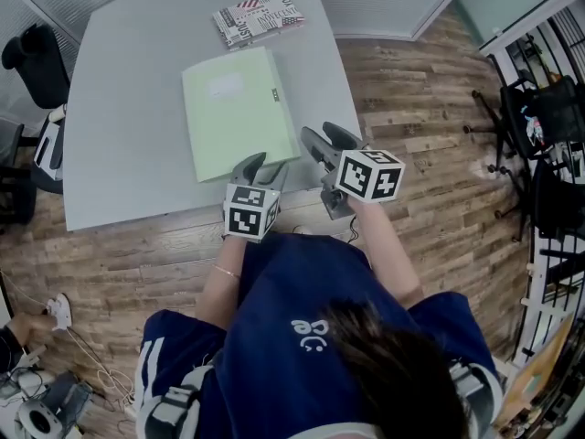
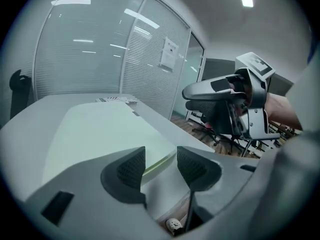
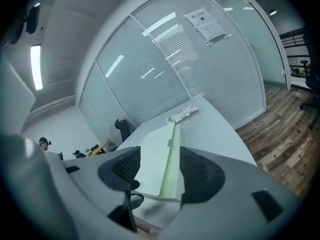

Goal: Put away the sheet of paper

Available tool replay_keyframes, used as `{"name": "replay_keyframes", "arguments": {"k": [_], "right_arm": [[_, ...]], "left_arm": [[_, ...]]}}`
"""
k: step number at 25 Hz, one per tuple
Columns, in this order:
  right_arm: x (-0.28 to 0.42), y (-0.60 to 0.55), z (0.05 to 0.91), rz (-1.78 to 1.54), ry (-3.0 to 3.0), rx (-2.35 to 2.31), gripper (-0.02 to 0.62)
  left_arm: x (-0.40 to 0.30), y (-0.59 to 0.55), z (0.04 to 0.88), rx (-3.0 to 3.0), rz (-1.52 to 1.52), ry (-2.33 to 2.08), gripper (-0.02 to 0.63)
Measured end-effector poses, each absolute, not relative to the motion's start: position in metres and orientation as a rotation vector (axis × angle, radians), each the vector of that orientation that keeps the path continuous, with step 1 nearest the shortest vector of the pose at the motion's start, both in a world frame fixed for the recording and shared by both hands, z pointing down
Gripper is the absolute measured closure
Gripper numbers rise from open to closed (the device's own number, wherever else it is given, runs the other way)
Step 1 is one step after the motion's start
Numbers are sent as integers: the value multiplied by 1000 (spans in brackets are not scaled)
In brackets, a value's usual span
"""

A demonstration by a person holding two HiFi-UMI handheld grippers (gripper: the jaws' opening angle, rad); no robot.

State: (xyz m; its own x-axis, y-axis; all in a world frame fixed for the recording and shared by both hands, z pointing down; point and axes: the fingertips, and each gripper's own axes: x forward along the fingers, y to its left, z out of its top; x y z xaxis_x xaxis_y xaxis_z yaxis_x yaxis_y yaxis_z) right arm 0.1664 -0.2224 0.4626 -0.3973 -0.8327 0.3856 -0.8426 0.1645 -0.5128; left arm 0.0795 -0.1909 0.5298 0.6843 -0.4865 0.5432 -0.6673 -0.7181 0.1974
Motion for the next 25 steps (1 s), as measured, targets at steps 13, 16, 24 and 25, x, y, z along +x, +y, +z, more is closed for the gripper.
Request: {"name": "replay_keyframes", "arguments": {"k": [13,16,24,25], "right_arm": [[132,-218,451,811,-2485,1622,345],[123,-217,453,754,-2477,1597,348],[111,-209,469,701,-2426,1583,439],[109,-208,471,703,-2421,1573,451]], "left_arm": [[56,-190,469,2520,322,-1001,423],[45,-189,461,2513,250,-1029,428],[5,-193,452,2491,173,-1232,600],[3,-193,452,2492,175,-1242,601]]}}
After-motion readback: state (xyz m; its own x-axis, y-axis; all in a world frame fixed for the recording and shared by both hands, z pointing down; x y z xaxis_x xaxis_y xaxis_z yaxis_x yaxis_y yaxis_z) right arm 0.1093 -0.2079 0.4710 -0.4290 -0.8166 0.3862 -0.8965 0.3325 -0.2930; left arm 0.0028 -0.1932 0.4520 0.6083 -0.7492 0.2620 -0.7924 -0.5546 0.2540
